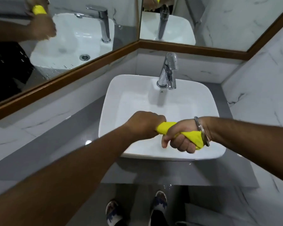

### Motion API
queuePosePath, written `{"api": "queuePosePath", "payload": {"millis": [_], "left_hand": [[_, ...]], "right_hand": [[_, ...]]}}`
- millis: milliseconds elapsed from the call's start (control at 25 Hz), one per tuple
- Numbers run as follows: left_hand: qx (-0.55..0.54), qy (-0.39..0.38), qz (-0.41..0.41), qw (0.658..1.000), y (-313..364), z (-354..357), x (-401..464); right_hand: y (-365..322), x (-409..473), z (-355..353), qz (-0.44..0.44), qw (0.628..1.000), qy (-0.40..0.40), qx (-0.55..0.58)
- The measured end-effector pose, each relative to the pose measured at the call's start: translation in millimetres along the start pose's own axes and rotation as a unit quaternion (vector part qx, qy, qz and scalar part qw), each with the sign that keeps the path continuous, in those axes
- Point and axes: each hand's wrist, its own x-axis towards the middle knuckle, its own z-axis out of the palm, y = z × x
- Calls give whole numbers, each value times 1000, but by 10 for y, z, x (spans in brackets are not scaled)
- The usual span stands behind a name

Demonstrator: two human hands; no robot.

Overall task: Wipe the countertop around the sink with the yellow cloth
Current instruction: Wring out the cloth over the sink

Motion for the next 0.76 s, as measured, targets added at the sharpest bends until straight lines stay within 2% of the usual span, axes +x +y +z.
{"api": "queuePosePath", "payload": {"millis": [80, 120, 160, 200, 240, 280, 360, 440, 480, 560, 600, 640, 680, 720, 760], "left_hand": [[84, -100, -50, 990, 17, -74, 234], [104, -147, -71, 981, 35, -58, 329], [98, -191, -100, 972, 58, 0, 409], [79, -231, -136, 960, 77, 93, 473], [44, -263, -170, 949, 70, 205, 527], [-21, -283, -201, 937, 49, 314, 555], [-244, -276, -247, 896, 13, 555, 581], [-430, -243, -292, 819, 71, 765, 576], [-500, -233, -322, 769, 118, 869, 578], [-632, -238, -386, 629, 210, 1044, 624], [-684, -245, -400, 558, 219, 1111, 654], [-722, -248, -405, 502, 208, 1150, 681], [-741, -249, -410, 470, 186, 1156, 696], [-744, -252, -414, 460, 169, 1135, 707], [-733, -254, -420, 471, 156, 1106, 711]], "right_hand": [[-83, 123, -228, 22, 991, 121, -58], [-106, 237, -321, 19, 965, 221, -142], [-115, 372, -414, -1, 908, 327, -263], [-113, 509, -496, -30, 825, 407, -391], [-95, 656, -595, -63, 739, 465, -484], [-71, 760, -712, -94, 672, 498, -540], [-26, 874, -1005, -169, 565, 516, -622], [-2, 977, -1315, -247, 420, 501, -716], [-4, 1000, -1413, -271, 366, 497, -738], [-58, 1035, -1583, -286, 342, 479, -756], [-100, 1065, -1646, -289, 344, 465, -763], [-141, 1088, -1694, -298, 344, 453, -766], [-176, 1093, -1710, -309, 346, 443, -767], [-188, 1104, -1725, -326, 341, 439, -765], [-187, 1118, -1746, -345, 342, 443, -754]]}}
